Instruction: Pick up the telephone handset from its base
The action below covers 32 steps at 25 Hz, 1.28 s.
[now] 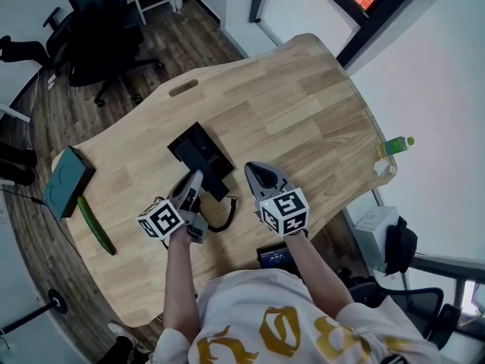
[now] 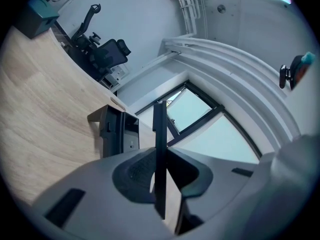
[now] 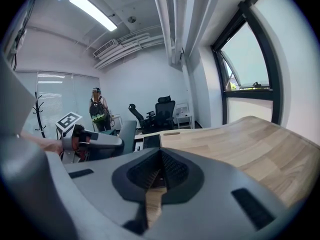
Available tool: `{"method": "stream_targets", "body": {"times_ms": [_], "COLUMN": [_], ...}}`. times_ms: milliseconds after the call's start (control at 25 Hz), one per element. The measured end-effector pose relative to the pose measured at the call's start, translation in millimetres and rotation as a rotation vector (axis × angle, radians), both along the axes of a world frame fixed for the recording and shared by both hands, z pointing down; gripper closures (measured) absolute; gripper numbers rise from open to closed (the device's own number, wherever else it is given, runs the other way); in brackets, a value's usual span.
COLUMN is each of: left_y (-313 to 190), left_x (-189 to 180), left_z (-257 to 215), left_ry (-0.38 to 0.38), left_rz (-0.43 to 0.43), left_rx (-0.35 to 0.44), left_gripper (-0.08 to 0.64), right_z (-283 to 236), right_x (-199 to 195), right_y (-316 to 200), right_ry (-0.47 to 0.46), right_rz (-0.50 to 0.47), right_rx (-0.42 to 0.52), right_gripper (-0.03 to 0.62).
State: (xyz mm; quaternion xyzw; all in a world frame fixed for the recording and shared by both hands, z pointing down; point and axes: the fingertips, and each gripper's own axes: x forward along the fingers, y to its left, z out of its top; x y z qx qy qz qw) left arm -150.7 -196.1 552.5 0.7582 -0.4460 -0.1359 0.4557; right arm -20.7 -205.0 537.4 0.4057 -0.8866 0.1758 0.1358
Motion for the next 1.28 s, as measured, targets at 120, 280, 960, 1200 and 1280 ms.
{"method": "stream_targets", "body": {"times_ms": [120, 280, 960, 1200, 1280], "left_y": [9, 23, 88, 111, 116], "left_x": [3, 7, 14, 26, 28], "left_z": [-8, -19, -83, -89, -93], "left_ry": [-0.007, -0.004, 0.071, 0.097, 0.092], "left_rz": [0.008, 0.006, -0.006, 0.020, 0.024], "left_rx": [0.017, 0.038, 0.176, 0.203, 0.213], "left_gripper": [0.488, 0.488, 0.488, 0.488, 0.488], "right_z": [-4, -10, -58, -84, -88], "right_x": [3, 3, 16, 19, 20], "right_y": [9, 23, 67, 90, 92], "right_ry": [-0.005, -0.012, -0.036, -0.081, -0.092], "right_rz": [0.005, -0.001, 0.029, 0.031, 0.024], "right_rx": [0.009, 0.020, 0.152, 0.198, 0.199], "right_gripper": [0.588, 0.588, 0.588, 0.588, 0.588]}}
